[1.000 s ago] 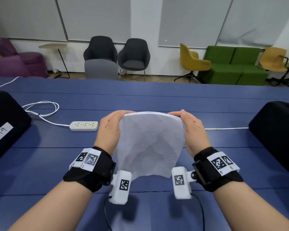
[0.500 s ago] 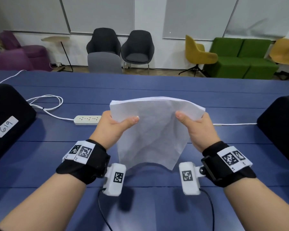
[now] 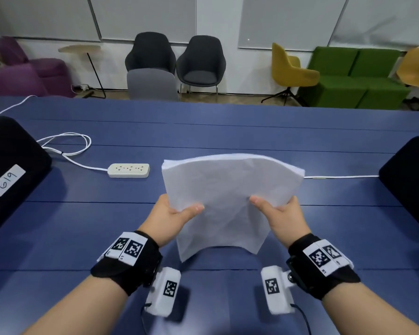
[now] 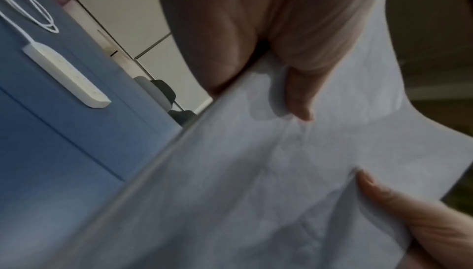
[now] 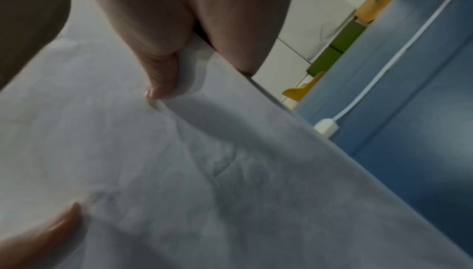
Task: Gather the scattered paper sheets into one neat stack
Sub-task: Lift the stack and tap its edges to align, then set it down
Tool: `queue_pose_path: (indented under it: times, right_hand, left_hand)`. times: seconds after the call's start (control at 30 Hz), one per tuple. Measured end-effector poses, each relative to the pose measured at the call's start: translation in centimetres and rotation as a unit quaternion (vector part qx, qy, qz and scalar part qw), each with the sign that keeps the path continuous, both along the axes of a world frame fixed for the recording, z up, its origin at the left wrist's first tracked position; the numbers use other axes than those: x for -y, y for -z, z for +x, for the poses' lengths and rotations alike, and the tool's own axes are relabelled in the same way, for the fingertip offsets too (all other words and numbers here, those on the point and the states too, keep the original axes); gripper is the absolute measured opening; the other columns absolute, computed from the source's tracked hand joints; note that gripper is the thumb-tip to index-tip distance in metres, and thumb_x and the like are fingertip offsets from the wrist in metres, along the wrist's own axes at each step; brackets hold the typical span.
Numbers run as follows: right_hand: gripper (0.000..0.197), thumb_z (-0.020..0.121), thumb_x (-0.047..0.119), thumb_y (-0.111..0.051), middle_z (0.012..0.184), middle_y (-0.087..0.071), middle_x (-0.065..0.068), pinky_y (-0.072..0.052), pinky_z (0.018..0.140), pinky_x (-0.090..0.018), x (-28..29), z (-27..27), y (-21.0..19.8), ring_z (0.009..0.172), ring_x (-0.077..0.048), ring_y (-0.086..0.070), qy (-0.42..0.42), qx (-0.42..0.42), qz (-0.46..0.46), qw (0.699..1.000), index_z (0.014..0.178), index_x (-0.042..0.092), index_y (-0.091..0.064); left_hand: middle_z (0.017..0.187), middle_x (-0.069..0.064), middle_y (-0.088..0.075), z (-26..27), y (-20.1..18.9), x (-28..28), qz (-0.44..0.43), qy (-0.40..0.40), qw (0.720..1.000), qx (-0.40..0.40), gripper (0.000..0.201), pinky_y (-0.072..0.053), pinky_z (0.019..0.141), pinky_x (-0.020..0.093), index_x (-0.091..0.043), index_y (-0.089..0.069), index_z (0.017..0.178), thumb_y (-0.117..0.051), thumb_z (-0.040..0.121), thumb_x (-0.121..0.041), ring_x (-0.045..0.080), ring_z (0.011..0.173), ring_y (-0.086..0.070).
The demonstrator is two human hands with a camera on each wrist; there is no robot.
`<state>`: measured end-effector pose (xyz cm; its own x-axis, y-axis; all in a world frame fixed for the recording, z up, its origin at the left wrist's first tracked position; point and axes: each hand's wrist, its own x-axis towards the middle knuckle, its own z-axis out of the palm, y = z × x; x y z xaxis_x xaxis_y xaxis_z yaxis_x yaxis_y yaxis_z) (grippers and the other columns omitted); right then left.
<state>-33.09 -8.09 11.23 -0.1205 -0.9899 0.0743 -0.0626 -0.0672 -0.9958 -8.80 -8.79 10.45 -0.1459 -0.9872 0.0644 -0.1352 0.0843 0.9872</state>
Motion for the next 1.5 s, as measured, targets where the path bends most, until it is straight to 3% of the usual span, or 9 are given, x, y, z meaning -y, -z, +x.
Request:
queue_pose_path:
  times: [0.63,0.7,0.8,0.87,0.93,1.03,1.13,1.3,1.5]
  right_hand:
    - [0.017,0.082,0.002,-0.069,0.065,-0.071,0.017,-0.049,0.061,-0.006,-1.5,0.8,8.1,0.063,0.012,-0.066,0.033,-0.024,0.125,0.991,0.078,0.019,-0.067]
    - [0.006,0.082,0.012,-0.07,0.082,-0.073,0.005,-0.049,0.067,-0.007,-1.9,0.6,9.9,0.07,0.006,-0.067,0.031,-0.059,0.167,0.984,0.087,0.009,-0.069]
    - [0.051,0.071,0.042,-0.073,0.1,-0.073,-0.009,-0.053,0.087,-0.03,-1.9,0.2,12.7,0.093,-0.02,-0.069,0.026,-0.11,0.223,0.968,0.1,0.001,-0.067]
    - [0.038,0.074,0.037,-0.073,0.099,-0.072,-0.009,-0.051,0.087,-0.033,-1.6,0.3,12.9,0.097,-0.023,-0.068,0.017,-0.151,0.235,0.96,0.092,0.004,-0.067]
    - [0.005,0.084,0.019,-0.068,0.099,-0.072,-0.005,-0.048,0.087,-0.028,-1.1,0.8,11.5,0.096,-0.019,-0.066,-0.001,-0.158,0.228,0.961,0.088,0.019,-0.066]
    - [0.018,0.089,0.011,-0.06,0.105,-0.07,0.001,-0.048,0.092,-0.029,-0.2,2.3,10.2,0.099,-0.015,-0.065,-0.031,-0.123,0.192,0.973,0.103,0.022,-0.066]
    - [0.031,0.09,0.011,-0.058,0.11,-0.064,0.001,-0.045,0.088,-0.027,0.8,4.3,10.4,0.101,-0.016,-0.061,0.0,-0.133,0.18,0.975,0.121,0.011,-0.058]
    - [0.029,0.091,0.028,-0.058,0.101,-0.06,0.002,-0.044,0.081,-0.029,2.0,6.3,11.7,0.097,-0.022,-0.06,0.004,-0.227,0.214,0.95,0.112,0.011,-0.052]
    - [0.035,0.095,0.037,-0.042,0.099,-0.06,-0.008,-0.045,0.068,-0.035,2.6,7.6,13.6,0.081,-0.028,-0.054,-0.03,-0.369,0.314,0.874,0.114,0.009,-0.038]
  left_hand:
    - [0.082,-0.047,-0.064,0.8,6.5,0.3,0.078,0.033,0.99,0.11,0.037,-0.044,0.076,-0.001,-0.044,-0.059,0.092,-0.067,0.086,-0.008,-0.024,0.085,-0.059]
    - [0.081,-0.044,-0.065,0.7,7.6,0.1,0.094,0.029,0.987,0.126,0.035,-0.044,0.075,0.0,-0.043,-0.059,0.088,-0.066,0.086,-0.009,-0.023,0.081,-0.06]
    - [0.082,-0.036,-0.069,0.8,9.0,-0.2,0.121,0.041,0.981,0.146,0.032,-0.045,0.078,0.005,-0.042,-0.06,0.088,-0.066,0.086,-0.011,-0.018,0.081,-0.062]
    - [0.081,-0.043,-0.066,1.1,9.4,-0.2,0.14,0.056,0.977,0.152,0.034,-0.043,0.079,0.003,-0.044,-0.059,0.09,-0.067,0.086,-0.011,-0.023,0.082,-0.06]
    - [0.081,-0.034,-0.071,1.7,9.5,0.1,0.164,0.052,0.973,0.151,0.027,-0.048,0.085,0.013,-0.041,-0.064,0.088,-0.07,0.084,-0.014,-0.015,0.083,-0.064]
    - [0.087,-0.015,-0.075,2.4,9.2,0.6,0.188,0.004,0.973,0.133,0.015,-0.053,0.09,0.029,-0.03,-0.069,0.088,-0.069,0.084,-0.016,0.005,0.089,-0.071]
    - [0.109,0.004,-0.072,2.6,9.1,1.3,0.194,-0.075,0.971,0.114,0.025,-0.05,0.096,0.036,-0.015,-0.067,0.111,-0.064,0.087,-0.009,0.022,0.102,-0.067]
    - [0.121,0.013,-0.067,2.9,10.6,2.3,0.242,-0.129,0.94,0.204,0.034,-0.047,0.093,0.034,-0.004,-0.061,0.119,-0.061,0.085,-0.01,0.032,0.11,-0.062]
    - [0.126,0.015,-0.063,2.8,12.2,2.8,0.26,-0.102,0.918,0.282,0.037,-0.041,0.086,0.029,-0.004,-0.056,0.123,-0.055,0.087,-0.008,0.033,0.114,-0.058]
